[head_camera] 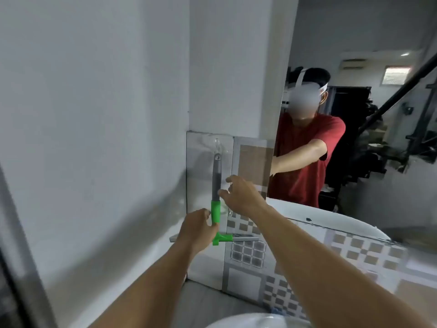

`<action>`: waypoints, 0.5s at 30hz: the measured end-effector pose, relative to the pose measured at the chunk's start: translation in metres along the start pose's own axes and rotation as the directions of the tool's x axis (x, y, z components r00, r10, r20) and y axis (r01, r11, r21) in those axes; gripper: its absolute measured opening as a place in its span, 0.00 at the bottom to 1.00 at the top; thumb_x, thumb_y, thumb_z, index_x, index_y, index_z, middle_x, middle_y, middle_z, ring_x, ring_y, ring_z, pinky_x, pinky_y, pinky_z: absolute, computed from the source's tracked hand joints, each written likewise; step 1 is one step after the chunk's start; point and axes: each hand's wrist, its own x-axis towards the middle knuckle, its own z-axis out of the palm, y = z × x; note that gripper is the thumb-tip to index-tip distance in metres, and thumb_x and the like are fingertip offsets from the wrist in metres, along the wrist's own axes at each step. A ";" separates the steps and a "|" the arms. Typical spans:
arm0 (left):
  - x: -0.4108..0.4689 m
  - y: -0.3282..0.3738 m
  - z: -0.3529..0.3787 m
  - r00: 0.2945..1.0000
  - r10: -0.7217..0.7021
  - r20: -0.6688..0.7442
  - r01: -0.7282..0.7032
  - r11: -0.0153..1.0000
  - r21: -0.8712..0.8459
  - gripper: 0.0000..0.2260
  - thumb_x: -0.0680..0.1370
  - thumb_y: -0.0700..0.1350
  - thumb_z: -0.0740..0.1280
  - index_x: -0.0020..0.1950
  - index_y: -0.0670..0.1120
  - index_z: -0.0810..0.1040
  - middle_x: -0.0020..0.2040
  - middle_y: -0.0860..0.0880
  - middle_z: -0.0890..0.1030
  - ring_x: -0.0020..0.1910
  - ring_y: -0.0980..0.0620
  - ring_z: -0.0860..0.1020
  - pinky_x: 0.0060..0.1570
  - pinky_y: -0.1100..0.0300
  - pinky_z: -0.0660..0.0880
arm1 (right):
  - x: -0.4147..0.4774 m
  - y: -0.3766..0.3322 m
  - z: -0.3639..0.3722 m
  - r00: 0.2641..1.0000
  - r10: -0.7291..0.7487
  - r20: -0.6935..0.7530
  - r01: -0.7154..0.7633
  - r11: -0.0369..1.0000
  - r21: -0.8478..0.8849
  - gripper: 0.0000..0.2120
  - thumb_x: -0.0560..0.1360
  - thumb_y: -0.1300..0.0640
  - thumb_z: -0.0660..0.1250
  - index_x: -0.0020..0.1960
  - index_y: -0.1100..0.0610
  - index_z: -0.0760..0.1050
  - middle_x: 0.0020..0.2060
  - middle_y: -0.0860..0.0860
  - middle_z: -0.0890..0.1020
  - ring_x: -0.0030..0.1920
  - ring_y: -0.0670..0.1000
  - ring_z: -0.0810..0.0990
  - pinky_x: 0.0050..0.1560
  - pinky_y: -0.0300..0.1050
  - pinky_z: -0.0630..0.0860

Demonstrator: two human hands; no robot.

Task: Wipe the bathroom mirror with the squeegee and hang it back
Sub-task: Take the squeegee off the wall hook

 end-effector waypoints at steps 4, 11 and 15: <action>0.009 -0.003 0.007 0.998 -0.052 -0.027 0.048 0.991 -0.126 0.08 0.77 0.50 0.69 0.49 0.46 0.83 0.45 0.51 0.86 0.47 0.50 0.83 0.47 0.58 0.77 | 0.012 -0.007 0.022 0.998 0.056 -0.017 -0.052 0.980 0.190 0.22 0.80 0.50 0.65 0.72 0.56 0.69 0.55 0.55 0.85 0.49 0.54 0.82 0.41 0.46 0.77; 0.012 -0.008 0.014 0.995 -0.056 -0.077 0.036 0.971 -0.236 0.08 0.77 0.47 0.70 0.39 0.46 0.80 0.35 0.51 0.83 0.39 0.51 0.82 0.40 0.59 0.77 | 0.015 -0.007 0.033 0.989 0.104 -0.103 -0.064 0.941 0.333 0.16 0.80 0.53 0.66 0.66 0.57 0.72 0.49 0.53 0.84 0.43 0.50 0.82 0.39 0.45 0.78; 0.005 -0.004 0.013 0.997 -0.041 -0.071 0.022 0.966 -0.258 0.07 0.77 0.47 0.69 0.40 0.47 0.81 0.38 0.49 0.84 0.40 0.49 0.82 0.42 0.56 0.78 | 0.009 -0.008 0.029 0.989 0.103 -0.110 -0.056 0.927 0.370 0.15 0.81 0.54 0.67 0.66 0.56 0.73 0.43 0.48 0.81 0.37 0.41 0.79 0.34 0.38 0.73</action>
